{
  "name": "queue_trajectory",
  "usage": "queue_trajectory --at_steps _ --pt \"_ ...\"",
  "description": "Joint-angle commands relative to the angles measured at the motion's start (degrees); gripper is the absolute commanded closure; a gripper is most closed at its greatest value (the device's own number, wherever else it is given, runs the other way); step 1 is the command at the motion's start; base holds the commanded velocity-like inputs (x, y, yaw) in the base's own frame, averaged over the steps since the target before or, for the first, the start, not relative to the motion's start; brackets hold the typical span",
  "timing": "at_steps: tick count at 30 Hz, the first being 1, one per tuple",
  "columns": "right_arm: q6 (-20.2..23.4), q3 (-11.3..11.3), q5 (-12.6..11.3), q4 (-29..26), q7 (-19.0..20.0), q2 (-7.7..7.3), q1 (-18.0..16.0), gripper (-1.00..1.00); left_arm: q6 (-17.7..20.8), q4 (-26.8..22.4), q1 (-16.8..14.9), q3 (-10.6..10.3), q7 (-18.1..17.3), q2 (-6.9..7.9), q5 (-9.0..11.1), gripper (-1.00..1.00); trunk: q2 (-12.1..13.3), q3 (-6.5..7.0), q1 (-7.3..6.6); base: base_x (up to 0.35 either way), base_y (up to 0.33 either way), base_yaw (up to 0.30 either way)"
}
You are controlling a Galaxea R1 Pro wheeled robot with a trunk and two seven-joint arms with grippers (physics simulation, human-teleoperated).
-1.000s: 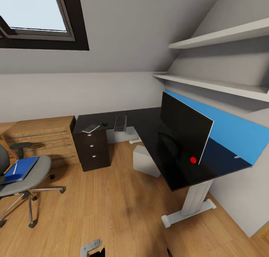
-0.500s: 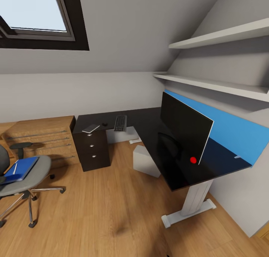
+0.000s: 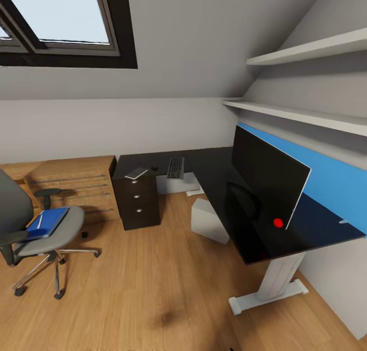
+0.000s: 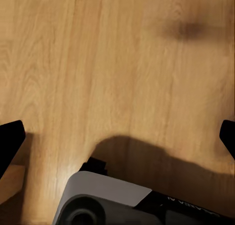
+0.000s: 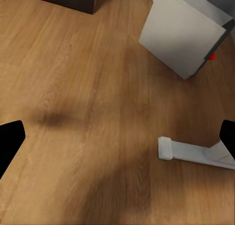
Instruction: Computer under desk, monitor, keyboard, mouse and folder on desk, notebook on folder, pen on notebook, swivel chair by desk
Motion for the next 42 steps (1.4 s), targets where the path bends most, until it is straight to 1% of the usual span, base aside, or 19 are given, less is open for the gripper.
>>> queue_trajectory --at_steps 1,4,14,15,19,20,26,39,42 --pt "0.05 -0.19 0.16 0.03 -0.57 0.01 -0.03 -1.0 -0.33 0.4 -0.06 -0.49 0.4 0.08 0.58 -1.0 -0.05 -0.11 0.01 0.0 0.0 0.253" --pt "0.06 -0.49 -0.5 -0.06 -0.57 0.01 -0.03 -1.0 -0.39 0.87 -0.06 -0.51 0.36 0.1 0.56 -1.0 -0.05 -0.23 0.01 0.0 0.0 0.254" --pt "0.11 -0.75 -0.98 -0.17 -0.57 0.0 -0.03 -1.0 -0.33 1.04 -0.06 -0.53 0.26 -0.04 0.47 -1.0 -0.05 -0.79 0.01 0.0 0.0 0.218" --pt "0.09 -1.53 -3.34 -0.35 -0.52 0.0 -0.03 -1.0 -0.32 1.06 -0.06 -0.64 0.26 -0.15 0.46 -1.0 -0.05 -0.86 0.01 0.0 0.0 0.19" --pt "0.07 -1.67 -4.53 -0.42 -0.5 0.0 -0.03 -1.0 -0.32 1.11 -0.06 -0.69 0.26 -0.2 0.45 -1.0 -0.05 -1.1 0.01 0.0 0.0 0.206" --pt "0.07 -1.7 -4.82 -0.43 -0.49 0.0 -0.03 -1.0 -0.32 1.12 -0.06 -0.7 0.26 -0.21 0.18 -1.0 -0.05 -1.15 0.01 0.0 0.0 0.228" --pt "0.04 -1.79 -5.1 -0.49 -0.49 -0.08 -0.03 -1.0 -0.32 1.13 -0.06 -0.71 0.26 -0.28 -1.25 -1.0 -0.05 -1.44 0.01 0.0 0.0 0.238" --pt "0.01 -1.82 -5.13 -0.54 -0.49 -0.2 -0.09 -1.0 -0.32 1.21 -0.06 -0.71 0.26 -0.28 -1.47 -1.0 -0.05 -2.04 0.01 0.0 0.0 0.215" --pt "-2.4 -1.86 -5.12 -0.19 -0.48 -0.31 -0.12 -1.0 -0.32 1.22 -0.06 -0.71 0.26 -0.31 -1.47 -1.0 -0.05 -2.06 0.01 0.064 0.0 0.029"
